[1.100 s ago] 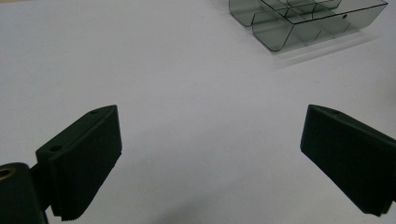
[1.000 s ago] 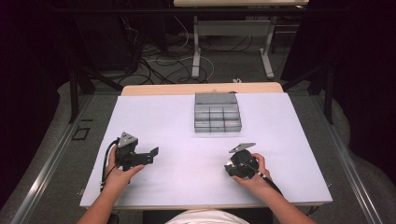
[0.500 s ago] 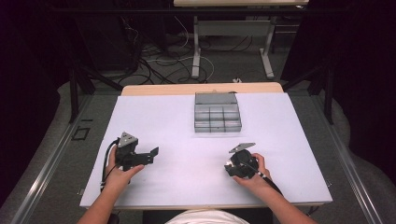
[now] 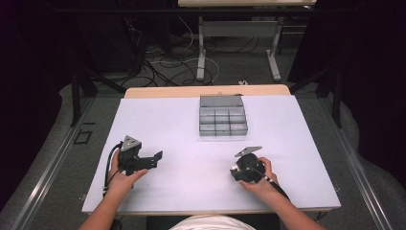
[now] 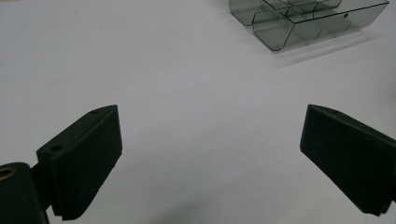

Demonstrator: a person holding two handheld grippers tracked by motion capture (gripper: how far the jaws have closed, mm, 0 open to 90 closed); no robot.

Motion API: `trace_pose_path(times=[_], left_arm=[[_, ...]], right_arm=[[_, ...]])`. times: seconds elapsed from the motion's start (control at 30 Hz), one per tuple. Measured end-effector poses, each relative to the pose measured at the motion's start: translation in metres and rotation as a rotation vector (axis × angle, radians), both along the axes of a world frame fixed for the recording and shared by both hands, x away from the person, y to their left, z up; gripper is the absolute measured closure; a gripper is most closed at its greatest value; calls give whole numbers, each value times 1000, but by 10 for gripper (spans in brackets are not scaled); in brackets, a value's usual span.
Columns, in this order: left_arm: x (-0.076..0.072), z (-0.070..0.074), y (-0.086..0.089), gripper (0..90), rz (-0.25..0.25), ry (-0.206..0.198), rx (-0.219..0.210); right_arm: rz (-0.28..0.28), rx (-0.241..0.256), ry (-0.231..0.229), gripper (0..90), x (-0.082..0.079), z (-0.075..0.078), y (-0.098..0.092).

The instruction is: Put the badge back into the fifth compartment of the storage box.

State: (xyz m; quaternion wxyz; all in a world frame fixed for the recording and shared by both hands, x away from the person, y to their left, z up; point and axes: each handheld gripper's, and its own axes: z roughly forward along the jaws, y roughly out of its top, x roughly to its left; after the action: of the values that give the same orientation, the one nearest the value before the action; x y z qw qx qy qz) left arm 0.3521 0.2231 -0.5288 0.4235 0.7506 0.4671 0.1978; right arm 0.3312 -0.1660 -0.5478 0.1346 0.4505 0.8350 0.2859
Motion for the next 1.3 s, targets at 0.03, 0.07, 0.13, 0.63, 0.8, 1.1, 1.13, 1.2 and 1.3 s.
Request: trace_pose_path(times=[0.03,0.07,0.13,0.63,0.8,1.1,1.13,1.2,1.3], left_arm=[[0,0,-1,58,5,0,-10],[0,0,0,58,2,3,-7],[0,0,0,58,2,3,-6],[0,0,0,59,3,4,-7],[0,0,0,58,3,3,-7],[0,0,0,59,4,4,-7],[0,0,0,58,4,4,-7],[0,0,0,59,3,3,-7],[0,0,0,58,3,4,-7]], right_arm=[[0,0,0,575,0,0,0],[0,0,0,575,0,0,0],[0,6,-4,575,0,0,0],[-4,8,-4,575,1,2,-2],[-13,23,-13,575,2,3,-3],[-27,36,-25,575,4,6,-8],[-33,39,-25,575,4,7,-8],[-33,43,-34,575,6,8,-10],[-42,48,-40,575,7,9,-13]])
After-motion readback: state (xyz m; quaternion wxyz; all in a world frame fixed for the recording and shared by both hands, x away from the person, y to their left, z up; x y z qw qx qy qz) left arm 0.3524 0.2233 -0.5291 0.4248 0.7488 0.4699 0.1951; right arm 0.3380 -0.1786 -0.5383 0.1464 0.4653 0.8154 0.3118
